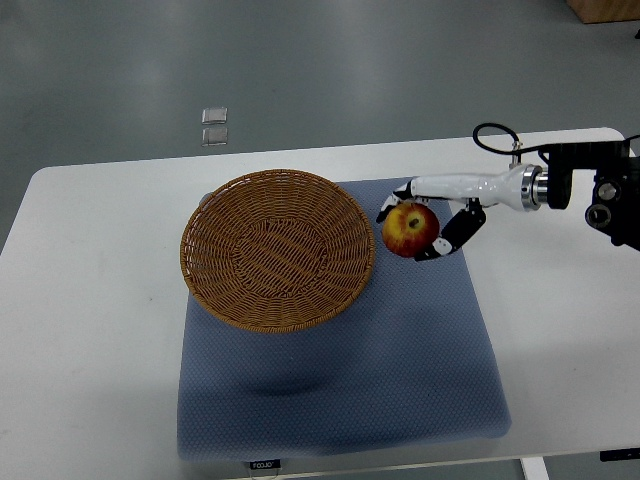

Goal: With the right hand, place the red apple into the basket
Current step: 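Carry the apple over the wicker basket and lower it inside, then open the right hand to release the apple and withdraw upward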

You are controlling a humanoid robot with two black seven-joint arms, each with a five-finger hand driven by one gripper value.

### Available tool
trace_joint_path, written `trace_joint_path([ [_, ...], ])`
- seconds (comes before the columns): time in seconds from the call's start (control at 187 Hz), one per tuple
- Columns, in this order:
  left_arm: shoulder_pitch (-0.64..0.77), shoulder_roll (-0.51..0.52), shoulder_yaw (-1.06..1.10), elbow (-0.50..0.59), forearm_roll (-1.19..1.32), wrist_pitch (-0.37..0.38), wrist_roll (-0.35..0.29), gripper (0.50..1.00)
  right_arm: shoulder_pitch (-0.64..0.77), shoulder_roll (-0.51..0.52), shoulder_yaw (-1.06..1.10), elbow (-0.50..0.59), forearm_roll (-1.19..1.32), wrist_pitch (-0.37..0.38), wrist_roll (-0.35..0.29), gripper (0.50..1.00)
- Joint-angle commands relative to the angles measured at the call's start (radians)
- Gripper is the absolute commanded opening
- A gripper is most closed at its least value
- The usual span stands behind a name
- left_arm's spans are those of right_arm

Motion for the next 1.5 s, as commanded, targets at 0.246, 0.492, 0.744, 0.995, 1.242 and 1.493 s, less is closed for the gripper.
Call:
trace_joint_path([
  [0.246, 0.0, 0.0, -0.001, 0.0, 0.001, 0.0, 0.0, 1.0, 0.117, 0.171, -0.009, -0.111, 0.056, 0.006, -0.019, 0.5],
  [0.492, 0.0, 0.0, -0.003, 0.002, -0.001, 0.0, 0.0, 1.0, 0.137, 0.334, -0.057, -0.212, 0.048, 0.004, -0.022, 0.517],
  [0.744, 0.0, 0.0, -0.003, 0.002, -0.001, 0.0, -0.001, 1.0, 0.151, 0.458, -0.087, -0.29, 0.041, 0.0, -0.024, 0.547],
  [0.995, 0.0, 0.0, -0.001, 0.0, -0.001, 0.0, 0.0, 1.0, 0.139, 0.55, -0.152, -0.351, 0.037, -0.011, -0.033, 0.621],
  [1.242, 0.0, 0.0, -0.003, 0.002, -0.001, 0.0, 0.0, 1.0, 0.131, 0.571, -0.164, -0.362, 0.047, -0.031, -0.047, 0.803],
  [1.493, 0.0, 0.0, -0.003, 0.0, 0.001, 0.0, 0.0, 1.0, 0.134, 0.568, -0.164, -0.359, 0.06, -0.017, -0.047, 0.913],
])
